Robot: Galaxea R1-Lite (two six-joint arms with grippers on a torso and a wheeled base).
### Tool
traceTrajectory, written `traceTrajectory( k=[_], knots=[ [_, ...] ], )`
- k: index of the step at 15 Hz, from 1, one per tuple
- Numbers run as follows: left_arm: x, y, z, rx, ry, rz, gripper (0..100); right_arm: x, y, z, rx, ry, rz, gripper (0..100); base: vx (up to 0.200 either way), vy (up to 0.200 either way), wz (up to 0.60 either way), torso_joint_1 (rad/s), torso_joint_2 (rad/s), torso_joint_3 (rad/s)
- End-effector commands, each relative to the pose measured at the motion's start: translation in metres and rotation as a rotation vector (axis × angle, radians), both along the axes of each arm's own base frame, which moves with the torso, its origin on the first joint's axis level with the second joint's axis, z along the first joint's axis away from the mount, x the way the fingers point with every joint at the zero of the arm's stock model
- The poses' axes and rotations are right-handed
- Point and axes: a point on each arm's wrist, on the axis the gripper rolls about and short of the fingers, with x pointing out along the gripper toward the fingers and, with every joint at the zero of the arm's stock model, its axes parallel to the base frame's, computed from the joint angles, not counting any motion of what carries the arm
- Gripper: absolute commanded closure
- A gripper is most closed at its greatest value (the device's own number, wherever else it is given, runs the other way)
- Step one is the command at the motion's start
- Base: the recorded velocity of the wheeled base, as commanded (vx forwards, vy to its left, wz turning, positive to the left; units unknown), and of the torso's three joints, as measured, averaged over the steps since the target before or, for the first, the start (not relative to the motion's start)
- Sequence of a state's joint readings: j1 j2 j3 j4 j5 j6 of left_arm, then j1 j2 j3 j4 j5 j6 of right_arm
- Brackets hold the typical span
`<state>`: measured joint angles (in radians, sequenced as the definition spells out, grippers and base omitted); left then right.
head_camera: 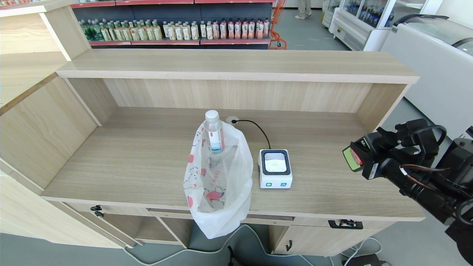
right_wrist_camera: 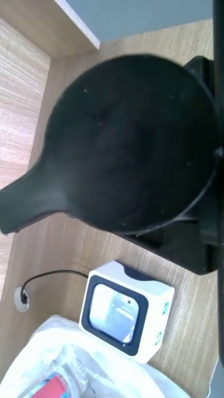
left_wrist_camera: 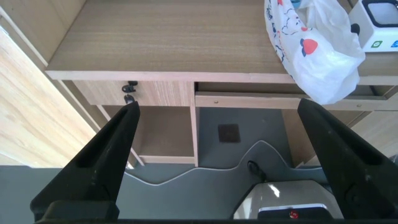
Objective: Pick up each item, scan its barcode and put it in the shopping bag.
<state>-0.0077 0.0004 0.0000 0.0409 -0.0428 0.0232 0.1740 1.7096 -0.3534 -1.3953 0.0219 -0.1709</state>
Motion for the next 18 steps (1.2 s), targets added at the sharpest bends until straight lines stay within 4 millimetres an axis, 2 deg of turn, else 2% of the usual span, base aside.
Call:
traceTrajectory(
  k=[1,9,11,13,16,18],
  knots=[
    [0.0,0.0,0.0,0.0,-0.001,0.0,0,-0.011,-0.003,-0.003,-0.002,0.018,-0.004,100,0.0,0.0,0.0,0.0,0.0,0.0],
    [0.0,0.0,0.0,0.001,0.0,0.0,0,-0.012,0.002,0.001,0.053,0.013,0.042,100,0.0,0.2,0.0,0.001,0.0,0.004],
    [0.0,0.0,0.0,0.001,0.0,0.0,0,-0.013,0.008,0.001,0.072,0.02,0.084,100,0.0,0.2,0.0,0.005,0.0,-0.002],
    [0.0,0.0,0.0,0.003,0.0,0.0,0,-0.011,0.027,0.003,0.151,0.037,0.185,100,0.0,0.2,0.0,0.0,0.0,0.0],
    [0.0,0.0,0.0,0.007,0.0,-0.001,0,0.011,0.044,0.002,0.169,0.039,0.25,100,0.0,0.2,0.0,-0.001,0.01,0.004],
    [0.0,0.0,0.0,0.006,0.0,0.0,0,0.023,0.051,-0.002,0.168,0.042,0.266,100,0.0,0.0,0.0,0.0,0.0,0.0]
  ],
)
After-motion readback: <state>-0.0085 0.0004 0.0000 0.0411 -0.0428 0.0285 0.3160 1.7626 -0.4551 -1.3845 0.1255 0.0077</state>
